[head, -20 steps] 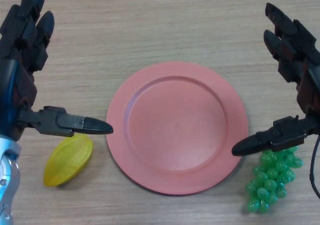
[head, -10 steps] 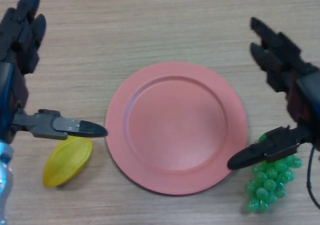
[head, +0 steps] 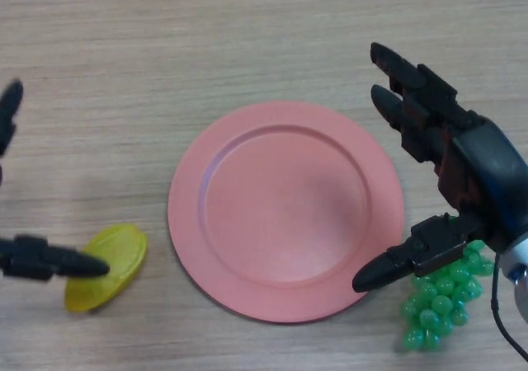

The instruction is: Pick up the yellow starfruit and place it on the plate

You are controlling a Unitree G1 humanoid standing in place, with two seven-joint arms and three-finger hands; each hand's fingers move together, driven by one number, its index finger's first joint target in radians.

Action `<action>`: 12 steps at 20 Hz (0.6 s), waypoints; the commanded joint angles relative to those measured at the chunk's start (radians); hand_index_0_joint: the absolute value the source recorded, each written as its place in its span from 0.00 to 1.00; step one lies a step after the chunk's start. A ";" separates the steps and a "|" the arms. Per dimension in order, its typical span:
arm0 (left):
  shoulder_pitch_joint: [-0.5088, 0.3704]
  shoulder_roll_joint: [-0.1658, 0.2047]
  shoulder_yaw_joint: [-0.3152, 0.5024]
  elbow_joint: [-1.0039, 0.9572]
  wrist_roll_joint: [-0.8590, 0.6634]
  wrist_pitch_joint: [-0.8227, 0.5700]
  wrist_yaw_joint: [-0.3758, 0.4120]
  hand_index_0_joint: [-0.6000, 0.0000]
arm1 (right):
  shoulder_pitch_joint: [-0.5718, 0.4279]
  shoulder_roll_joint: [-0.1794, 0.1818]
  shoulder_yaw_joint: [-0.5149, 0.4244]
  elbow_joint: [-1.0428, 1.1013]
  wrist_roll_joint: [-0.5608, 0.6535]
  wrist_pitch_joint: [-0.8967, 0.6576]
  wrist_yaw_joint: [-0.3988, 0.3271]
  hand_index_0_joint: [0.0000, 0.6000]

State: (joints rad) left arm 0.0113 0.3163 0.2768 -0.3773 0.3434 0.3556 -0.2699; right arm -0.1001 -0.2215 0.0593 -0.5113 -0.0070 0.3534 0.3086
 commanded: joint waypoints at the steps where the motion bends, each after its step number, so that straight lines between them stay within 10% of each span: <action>1: -0.003 0.030 0.039 -0.049 0.037 -0.053 -0.013 1.00 | -0.022 -0.008 -0.020 -0.048 0.028 -0.084 0.003 0.00; 12: 0.057 -0.007 -0.079 0.063 0.132 -0.210 0.009 1.00 | -0.021 -0.003 -0.039 0.027 0.041 -0.219 -0.051 0.00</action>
State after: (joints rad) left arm 0.0773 0.2725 0.1688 -0.2652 0.4523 0.2595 -0.2940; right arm -0.0964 -0.2187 0.0566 -0.4360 -0.0071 0.2890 0.2695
